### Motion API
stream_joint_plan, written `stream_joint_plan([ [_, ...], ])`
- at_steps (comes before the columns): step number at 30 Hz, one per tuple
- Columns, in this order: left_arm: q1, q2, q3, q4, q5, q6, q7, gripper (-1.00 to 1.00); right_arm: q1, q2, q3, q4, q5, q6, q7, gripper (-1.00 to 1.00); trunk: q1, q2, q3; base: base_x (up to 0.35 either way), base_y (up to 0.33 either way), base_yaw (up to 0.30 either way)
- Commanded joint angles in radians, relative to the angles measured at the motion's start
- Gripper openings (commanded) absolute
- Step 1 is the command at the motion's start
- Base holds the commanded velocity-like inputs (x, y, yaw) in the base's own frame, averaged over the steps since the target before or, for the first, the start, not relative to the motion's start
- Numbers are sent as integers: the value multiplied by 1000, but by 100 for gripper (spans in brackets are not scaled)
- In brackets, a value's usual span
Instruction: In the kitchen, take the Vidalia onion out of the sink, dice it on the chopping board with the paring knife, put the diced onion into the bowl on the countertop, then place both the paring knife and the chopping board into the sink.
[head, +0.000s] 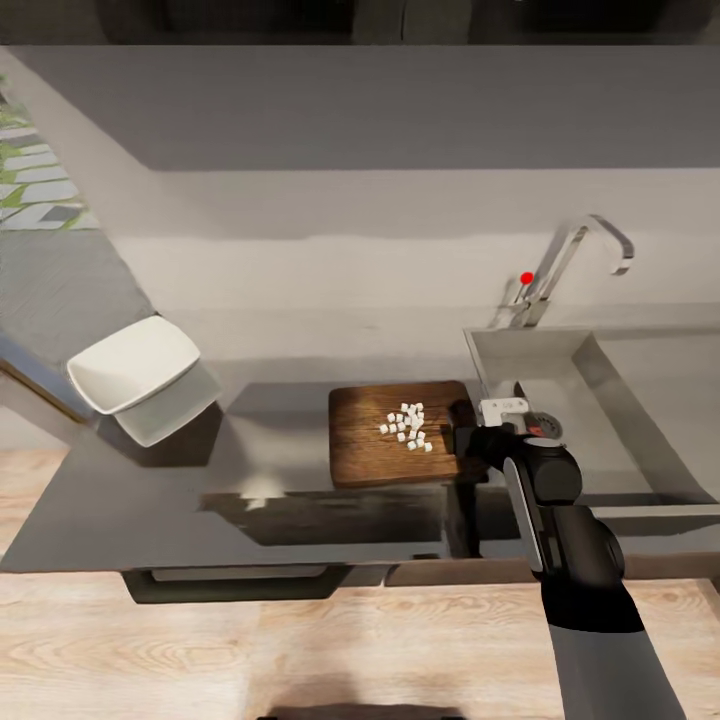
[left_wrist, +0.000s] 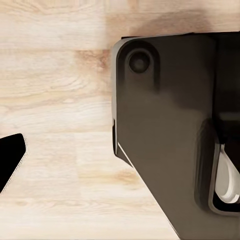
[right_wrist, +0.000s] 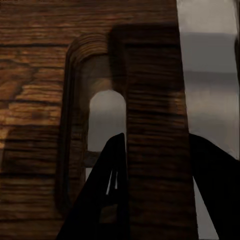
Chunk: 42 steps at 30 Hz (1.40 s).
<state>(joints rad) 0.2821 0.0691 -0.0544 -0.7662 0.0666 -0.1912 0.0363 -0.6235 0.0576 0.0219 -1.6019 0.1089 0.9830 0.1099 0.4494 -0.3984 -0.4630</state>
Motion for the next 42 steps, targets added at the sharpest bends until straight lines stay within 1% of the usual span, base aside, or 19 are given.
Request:
stream_joint_plan([
  [1, 0, 1, -5, -1, 7, -2, 4, 100, -1, 1, 0, -1, 9, 5, 10, -100, 1, -2, 0, 0, 254, 0],
  [42, 0, 1, -5, -2, 7, -2, 4, 100, -1, -2, 0, -1, 8, 11, 10, -100, 1, -2, 62, 0, 255, 0],
])
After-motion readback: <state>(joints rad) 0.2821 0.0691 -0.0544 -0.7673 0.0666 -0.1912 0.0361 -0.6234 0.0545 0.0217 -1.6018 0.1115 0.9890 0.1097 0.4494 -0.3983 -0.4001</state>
